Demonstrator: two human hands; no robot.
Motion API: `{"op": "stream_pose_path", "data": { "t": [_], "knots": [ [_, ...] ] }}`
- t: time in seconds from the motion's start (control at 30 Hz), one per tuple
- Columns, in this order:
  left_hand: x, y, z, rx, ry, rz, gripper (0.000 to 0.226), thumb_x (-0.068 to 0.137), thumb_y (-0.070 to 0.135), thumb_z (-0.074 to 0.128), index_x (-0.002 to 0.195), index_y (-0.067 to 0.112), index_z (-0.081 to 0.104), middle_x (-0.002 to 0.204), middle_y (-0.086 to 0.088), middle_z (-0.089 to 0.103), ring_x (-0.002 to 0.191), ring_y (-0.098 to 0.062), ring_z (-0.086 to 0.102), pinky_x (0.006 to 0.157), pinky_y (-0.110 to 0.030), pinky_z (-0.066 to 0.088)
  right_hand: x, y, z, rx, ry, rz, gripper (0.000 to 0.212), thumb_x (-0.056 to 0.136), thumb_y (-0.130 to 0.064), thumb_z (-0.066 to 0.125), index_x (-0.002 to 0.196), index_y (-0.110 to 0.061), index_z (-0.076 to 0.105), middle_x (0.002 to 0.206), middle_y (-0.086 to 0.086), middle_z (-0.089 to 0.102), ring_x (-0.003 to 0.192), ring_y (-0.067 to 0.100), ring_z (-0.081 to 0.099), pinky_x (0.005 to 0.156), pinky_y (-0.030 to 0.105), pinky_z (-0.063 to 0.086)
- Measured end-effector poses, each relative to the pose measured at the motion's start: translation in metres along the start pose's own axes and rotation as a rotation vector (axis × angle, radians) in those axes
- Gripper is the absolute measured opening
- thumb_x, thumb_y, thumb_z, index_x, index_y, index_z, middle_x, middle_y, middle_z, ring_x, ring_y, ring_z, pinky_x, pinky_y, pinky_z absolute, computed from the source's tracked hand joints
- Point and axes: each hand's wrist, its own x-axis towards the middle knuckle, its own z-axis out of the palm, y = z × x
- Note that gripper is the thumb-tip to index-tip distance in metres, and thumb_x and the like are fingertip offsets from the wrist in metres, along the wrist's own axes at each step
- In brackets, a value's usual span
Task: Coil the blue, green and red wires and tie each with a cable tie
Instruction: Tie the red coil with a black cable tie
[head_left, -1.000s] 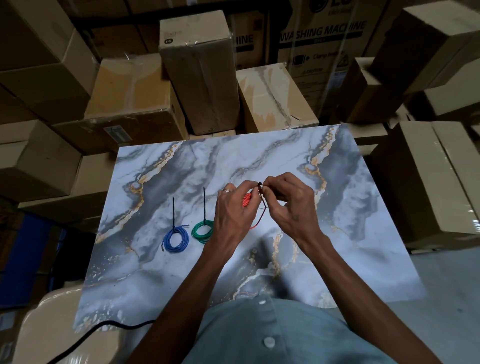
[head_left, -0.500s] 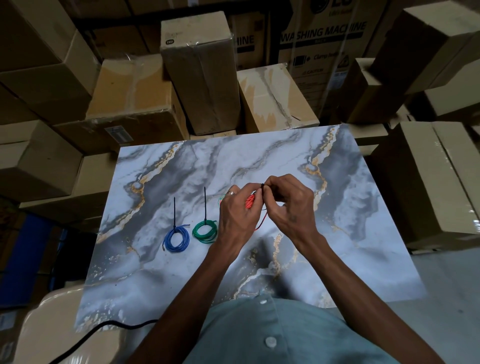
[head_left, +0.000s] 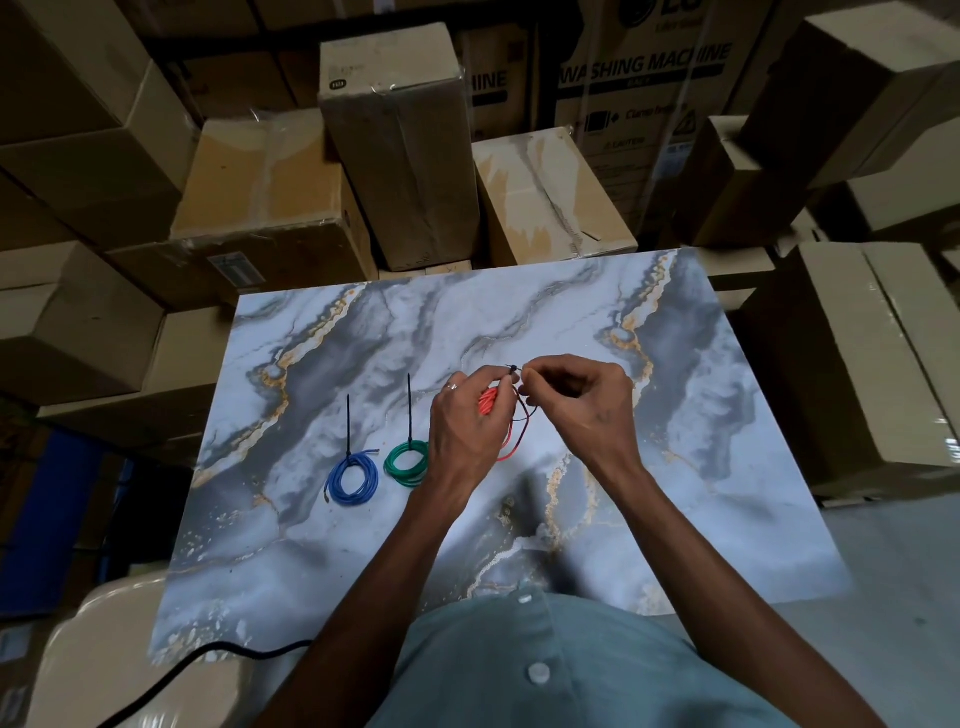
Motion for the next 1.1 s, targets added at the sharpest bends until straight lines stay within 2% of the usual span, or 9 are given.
{"op": "stream_pose_path", "data": {
  "t": [0.1,0.3,0.4,0.5,0.67,0.83,0.93,1.03,1.1],
  "knots": [
    [0.0,-0.001,0.001,0.008,-0.03,0.026,0.026,0.095,0.036,0.05,0.106,0.026,0.071,0.087,-0.003,0.068,0.082,-0.016,0.061,0.073,-0.034,0.051,0.001,0.001,0.002,0.003,-0.027,0.002,0.011,0.088,-0.004,0.071,0.086,-0.009,0.08,0.08,0.002,0.078,0.078,0.021,0.076,0.081,0.044,0.063],
    [0.002,-0.008,0.0,-0.037,-0.057,0.021,0.023,0.095,0.031,0.051,0.101,0.024,0.072,0.086,0.002,0.071,0.084,-0.016,0.063,0.074,-0.039,0.052,0.005,0.004,0.001,0.021,-0.033,0.046,0.006,0.089,-0.016,0.079,0.09,-0.012,0.083,0.081,-0.004,0.079,0.08,0.007,0.075,0.079,0.026,0.059],
    [0.004,-0.012,-0.005,-0.067,-0.122,-0.002,0.024,0.092,0.032,0.051,0.098,0.025,0.074,0.088,0.005,0.072,0.085,-0.013,0.066,0.077,-0.038,0.053,0.014,0.01,-0.006,0.054,-0.062,0.209,0.023,0.093,-0.038,0.073,0.089,-0.018,0.083,0.078,-0.007,0.076,0.074,0.0,0.066,0.076,0.025,0.051],
    [0.0,-0.009,-0.004,-0.102,-0.187,0.012,0.023,0.093,0.026,0.053,0.094,0.021,0.075,0.088,0.008,0.073,0.085,-0.012,0.067,0.08,-0.039,0.054,0.021,0.013,-0.01,0.11,-0.137,0.365,0.033,0.095,-0.048,0.067,0.092,-0.019,0.084,0.077,-0.011,0.067,0.075,0.006,0.055,0.075,0.029,0.046],
    [-0.002,-0.007,-0.006,-0.155,-0.207,-0.006,0.021,0.096,0.02,0.055,0.098,0.018,0.076,0.091,0.011,0.074,0.089,-0.008,0.069,0.084,-0.034,0.055,0.016,0.011,-0.007,0.129,-0.206,0.395,0.02,0.089,-0.03,0.076,0.092,-0.011,0.082,0.081,-0.008,0.074,0.076,0.001,0.061,0.077,0.032,0.046],
    [-0.001,-0.003,-0.005,-0.277,-0.22,-0.083,0.02,0.098,0.015,0.057,0.098,0.012,0.076,0.09,0.007,0.075,0.087,-0.005,0.069,0.081,-0.023,0.054,0.018,0.01,-0.01,0.26,-0.235,0.418,0.008,0.089,-0.013,0.074,0.092,-0.009,0.08,0.086,-0.003,0.074,0.076,0.0,0.062,0.078,0.03,0.043],
    [-0.002,0.002,-0.004,-0.455,-0.17,-0.254,0.02,0.099,0.009,0.056,0.099,0.003,0.076,0.084,0.006,0.075,0.077,-0.004,0.067,0.071,-0.017,0.051,0.017,0.007,-0.005,0.278,-0.172,0.408,0.006,0.088,-0.013,0.075,0.085,-0.012,0.079,0.082,-0.004,0.074,0.077,0.0,0.064,0.079,0.03,0.044],
    [-0.004,0.001,-0.005,-0.478,-0.166,-0.296,0.019,0.097,0.006,0.058,0.096,0.002,0.077,0.082,0.004,0.076,0.075,-0.004,0.068,0.07,-0.017,0.052,0.022,0.004,-0.008,0.337,-0.028,0.407,0.009,0.089,-0.01,0.074,0.084,-0.016,0.078,0.076,-0.012,0.074,0.074,-0.006,0.064,0.079,0.027,0.044],
    [-0.006,-0.002,-0.005,-0.532,-0.155,-0.352,0.019,0.096,0.008,0.059,0.091,0.007,0.078,0.083,0.001,0.077,0.075,-0.005,0.066,0.071,-0.02,0.051,0.028,0.002,-0.013,0.347,0.066,0.387,0.009,0.088,-0.011,0.075,0.083,-0.018,0.079,0.083,-0.011,0.077,0.087,0.0,0.068,0.08,0.027,0.046]
  ]
}}
